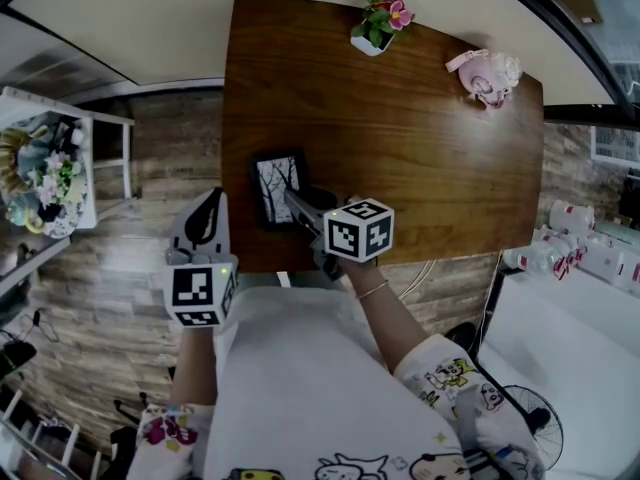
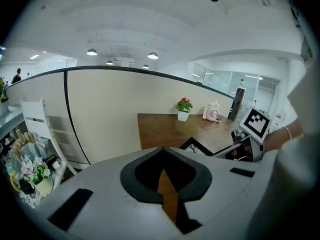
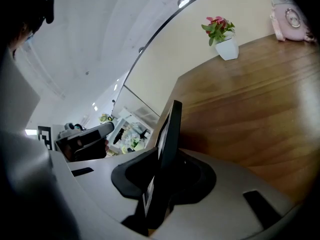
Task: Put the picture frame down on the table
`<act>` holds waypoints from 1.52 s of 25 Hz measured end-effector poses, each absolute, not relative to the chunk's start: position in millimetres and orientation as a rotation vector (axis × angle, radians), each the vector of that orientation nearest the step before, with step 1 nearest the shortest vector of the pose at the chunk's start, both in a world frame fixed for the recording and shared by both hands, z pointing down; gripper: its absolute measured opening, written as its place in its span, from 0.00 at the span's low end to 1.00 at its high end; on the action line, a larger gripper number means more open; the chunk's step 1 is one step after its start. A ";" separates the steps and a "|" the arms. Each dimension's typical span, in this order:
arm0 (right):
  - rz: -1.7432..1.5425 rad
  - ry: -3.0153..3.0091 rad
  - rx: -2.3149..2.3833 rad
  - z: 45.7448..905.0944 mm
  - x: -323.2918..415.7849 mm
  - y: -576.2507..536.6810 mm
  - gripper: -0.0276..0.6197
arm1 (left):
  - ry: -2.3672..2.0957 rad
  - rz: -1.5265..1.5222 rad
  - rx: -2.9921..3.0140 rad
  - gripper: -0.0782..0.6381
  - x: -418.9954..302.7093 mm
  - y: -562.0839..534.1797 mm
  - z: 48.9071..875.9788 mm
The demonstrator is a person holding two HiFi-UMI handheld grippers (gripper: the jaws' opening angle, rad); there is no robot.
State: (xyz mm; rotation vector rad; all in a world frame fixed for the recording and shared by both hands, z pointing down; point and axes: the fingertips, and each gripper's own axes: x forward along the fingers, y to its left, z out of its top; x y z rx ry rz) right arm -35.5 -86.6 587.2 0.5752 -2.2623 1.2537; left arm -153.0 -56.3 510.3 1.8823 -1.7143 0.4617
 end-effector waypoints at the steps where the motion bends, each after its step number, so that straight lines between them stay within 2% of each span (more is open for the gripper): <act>1: 1.238 -2.261 0.580 588.2 -35.6 -86.8 0.14 | -1.715 0.460 1.882 0.11 -153.6 -56.6 510.5; 29: 0.911 -2.199 0.644 609.2 -29.1 -90.6 0.37 | -1.709 0.445 1.870 0.11 -158.5 -55.7 517.0; 38: 0.847 -2.193 0.657 610.5 -28.2 -91.3 0.40 | -1.712 0.454 1.855 0.11 -160.4 -52.7 518.7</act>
